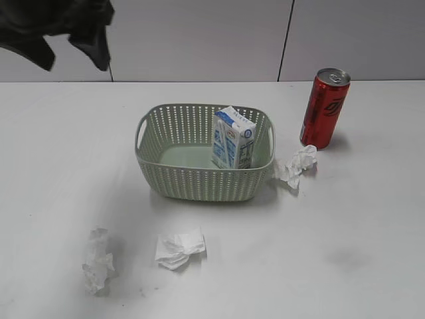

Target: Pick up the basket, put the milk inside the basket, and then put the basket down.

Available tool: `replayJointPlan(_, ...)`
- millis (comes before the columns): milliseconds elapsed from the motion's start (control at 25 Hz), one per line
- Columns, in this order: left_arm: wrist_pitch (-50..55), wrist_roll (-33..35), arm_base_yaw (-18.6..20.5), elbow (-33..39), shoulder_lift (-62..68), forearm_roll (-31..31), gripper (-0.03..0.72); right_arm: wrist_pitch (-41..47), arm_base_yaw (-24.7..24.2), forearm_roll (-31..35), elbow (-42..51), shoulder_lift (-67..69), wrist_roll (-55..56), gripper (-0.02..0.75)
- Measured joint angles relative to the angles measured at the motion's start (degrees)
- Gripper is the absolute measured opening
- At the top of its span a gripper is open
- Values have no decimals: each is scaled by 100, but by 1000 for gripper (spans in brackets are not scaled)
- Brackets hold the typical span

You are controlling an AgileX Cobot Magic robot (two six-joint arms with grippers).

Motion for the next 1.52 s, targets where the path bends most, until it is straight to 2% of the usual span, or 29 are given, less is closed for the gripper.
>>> replayJointPlan(160,398,186,0,24,-737,317,592,0,0,0,0,0,0,589)
replayJointPlan(320,419,281,-7,337,-1592,371,589,0,0,5,0,0,0,589)
replayJointPlan(480,433,381,-7,1158,-2578,384,588,0,0,5,0,0,0,589)
replayJointPlan(840,465,687,-7,3854,-5409,443,594,0,0,19,0,0,-33,603)
replayJointPlan(960,480,873,-7,4556,-6375,447,603,0,0,145,0,0,-168,604)
replayJointPlan(1200,503,1262,-7,5234,-7769,447,605,0,0,182,0,0,-209,604)
replayJointPlan(1360,496,1478,-7,5556,-8036,446,608,0,0,194,0,0,-222,603)
replayJointPlan(1520,39,1616,-7,5872,-8036,440,607,0,0,199,0,0,-226,598)
